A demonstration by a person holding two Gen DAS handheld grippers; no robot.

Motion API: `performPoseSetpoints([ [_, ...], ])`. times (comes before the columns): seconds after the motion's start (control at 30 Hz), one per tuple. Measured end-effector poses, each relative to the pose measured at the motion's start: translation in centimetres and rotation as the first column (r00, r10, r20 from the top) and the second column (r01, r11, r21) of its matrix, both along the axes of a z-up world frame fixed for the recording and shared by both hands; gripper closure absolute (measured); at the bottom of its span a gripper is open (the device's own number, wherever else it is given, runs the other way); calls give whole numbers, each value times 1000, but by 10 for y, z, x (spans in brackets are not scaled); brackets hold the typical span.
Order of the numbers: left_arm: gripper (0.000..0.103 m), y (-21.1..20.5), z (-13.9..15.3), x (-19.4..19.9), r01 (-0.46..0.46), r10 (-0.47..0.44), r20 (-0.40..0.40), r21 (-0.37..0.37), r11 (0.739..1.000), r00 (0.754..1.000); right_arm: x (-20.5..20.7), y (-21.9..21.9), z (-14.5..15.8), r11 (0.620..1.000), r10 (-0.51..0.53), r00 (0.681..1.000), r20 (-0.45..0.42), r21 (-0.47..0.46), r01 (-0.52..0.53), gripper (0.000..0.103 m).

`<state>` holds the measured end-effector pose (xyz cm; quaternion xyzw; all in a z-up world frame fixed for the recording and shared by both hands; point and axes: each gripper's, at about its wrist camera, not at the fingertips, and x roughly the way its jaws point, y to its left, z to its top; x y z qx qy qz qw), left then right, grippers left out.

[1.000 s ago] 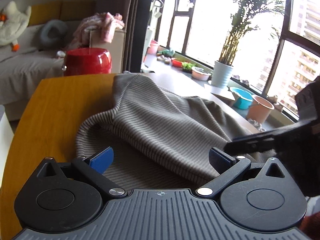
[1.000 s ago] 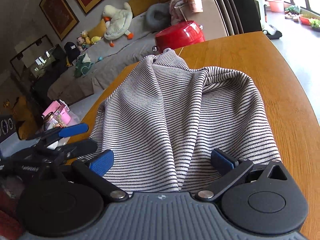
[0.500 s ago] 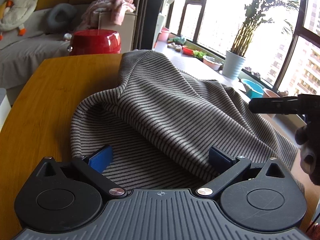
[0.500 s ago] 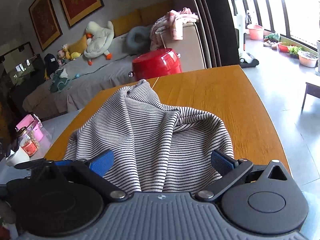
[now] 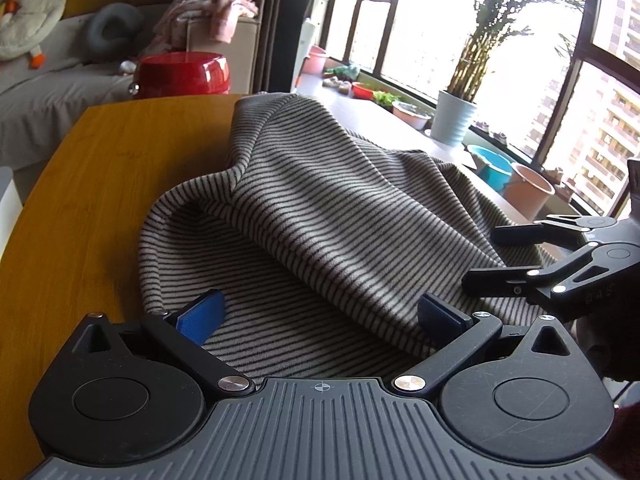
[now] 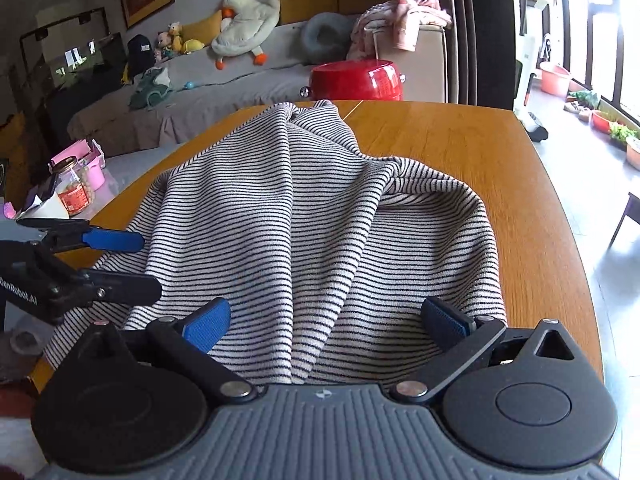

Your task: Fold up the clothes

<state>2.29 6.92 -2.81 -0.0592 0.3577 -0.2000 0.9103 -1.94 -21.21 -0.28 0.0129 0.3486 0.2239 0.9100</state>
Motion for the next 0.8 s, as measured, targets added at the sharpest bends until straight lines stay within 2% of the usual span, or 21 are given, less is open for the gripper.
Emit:
performPoseSetpoints([
  [0.03,0,3,2,-2,11,-11,-19,-40,999,1000,-4,-4,2,1000,-15,1000,-5,15,15,9],
  [0.07,0,7,5,1,18,-22,-34,-93,995,999,-3,-10,5,998,-40,999,-15,45,41,25],
  [0.1,0,11,7,4,25,-32,-47,-150,988,998,0,-16,9,994,-60,998,-30,85,63,50],
  [0.13,0,11,11,7,24,-31,-39,-159,987,999,2,-23,13,988,-72,996,-43,132,77,59],
  [0.2,0,9,17,13,20,-22,-13,-154,988,1000,3,-27,25,984,-76,997,-13,159,77,62],
  [0.3,0,5,27,10,34,-29,49,-99,995,998,1,-19,34,994,-27,998,52,104,22,62],
  [0.4,0,0,35,0,53,-49,119,-25,998,992,8,-5,28,993,36,999,33,111,-39,58],
  [0.5,0,-2,37,-13,78,-82,154,31,996,985,17,14,12,990,92,995,-36,108,-87,59],
  [0.53,0,-2,37,-17,89,-95,159,44,995,983,16,23,11,989,121,992,-37,95,-117,61],
  [0.6,0,-2,38,-25,112,-122,169,71,991,978,10,40,22,979,191,982,-9,68,-190,97],
  [0.7,0,-9,42,-33,123,-151,209,140,982,966,7,44,63,965,230,970,82,107,-238,98],
  [0.8,0,-25,50,-34,119,-177,284,210,970,942,9,44,103,949,250,954,163,154,-275,98],
])
